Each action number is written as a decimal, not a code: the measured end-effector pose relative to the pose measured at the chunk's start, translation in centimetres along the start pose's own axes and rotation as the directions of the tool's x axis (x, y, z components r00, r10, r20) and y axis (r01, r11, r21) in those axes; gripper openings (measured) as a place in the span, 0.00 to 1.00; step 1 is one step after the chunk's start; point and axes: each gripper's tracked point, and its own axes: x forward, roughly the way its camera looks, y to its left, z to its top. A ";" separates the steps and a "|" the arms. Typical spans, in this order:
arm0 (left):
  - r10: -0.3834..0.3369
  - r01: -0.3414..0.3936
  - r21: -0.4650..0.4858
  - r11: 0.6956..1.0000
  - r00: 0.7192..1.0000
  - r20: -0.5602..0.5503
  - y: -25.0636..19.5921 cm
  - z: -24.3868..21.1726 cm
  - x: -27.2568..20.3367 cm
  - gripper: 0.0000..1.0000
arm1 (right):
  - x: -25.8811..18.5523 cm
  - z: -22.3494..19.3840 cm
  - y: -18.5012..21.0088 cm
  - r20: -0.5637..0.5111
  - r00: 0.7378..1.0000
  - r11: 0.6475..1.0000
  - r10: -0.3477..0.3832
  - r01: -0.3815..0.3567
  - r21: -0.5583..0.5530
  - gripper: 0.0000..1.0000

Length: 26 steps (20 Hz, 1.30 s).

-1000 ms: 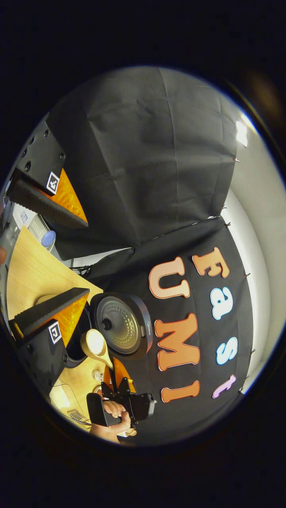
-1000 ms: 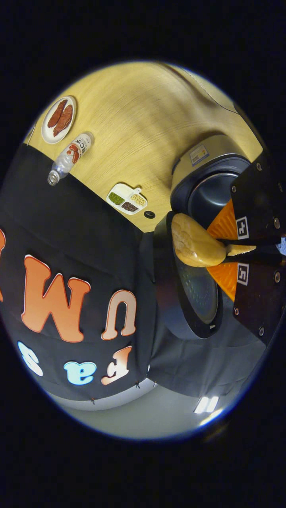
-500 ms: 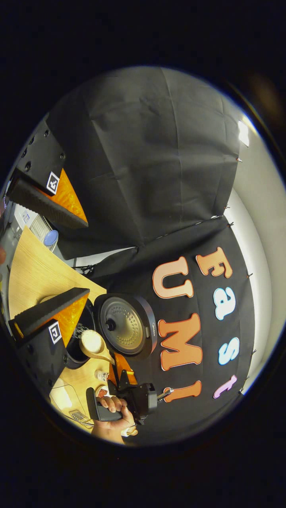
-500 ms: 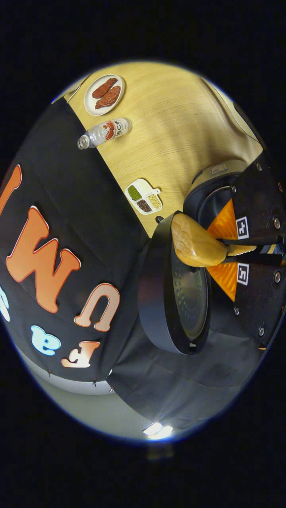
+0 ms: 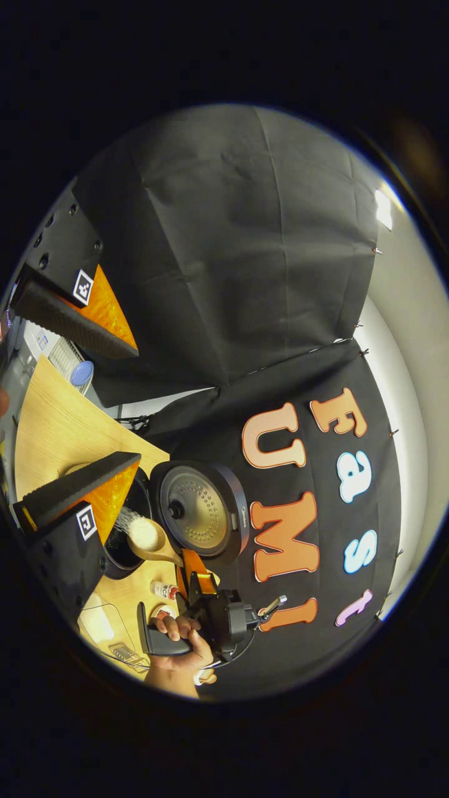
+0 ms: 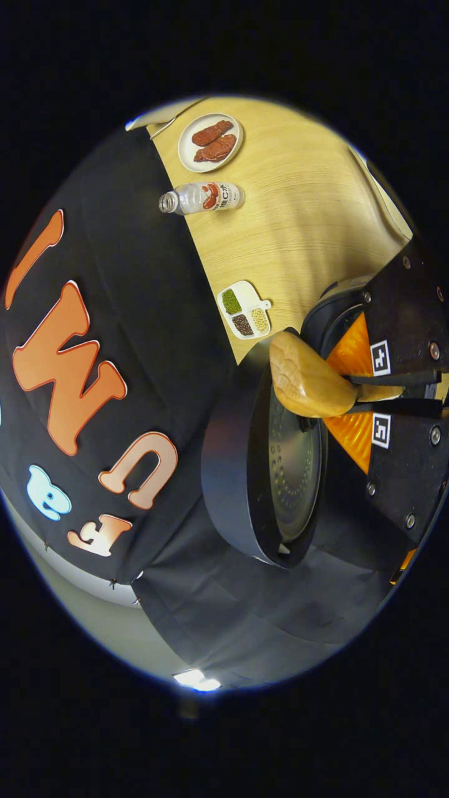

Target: Close the left gripper, press the button to open the rice cooker; take a wooden spoon from the chopstick holder with the right hand, scoop a spoonful of rice and pour it into the rice cooker, then put the wooden spoon back into the chopstick holder.

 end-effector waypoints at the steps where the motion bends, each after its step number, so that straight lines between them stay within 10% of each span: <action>1: -0.003 0.003 -0.004 1.000 1.000 -0.004 0.0 -0.1 0.0 0.93 | 0.0 0.2 0.0 0.006 1.000 1.000 -0.008 0.008 -0.019 0.08; 26: -0.018 0.019 -0.086 0.996 1.000 0.013 0.0 0.3 -0.5 0.94 | -1.5 1.9 4.5 0.046 0.999 0.877 0.021 0.004 -0.480 0.07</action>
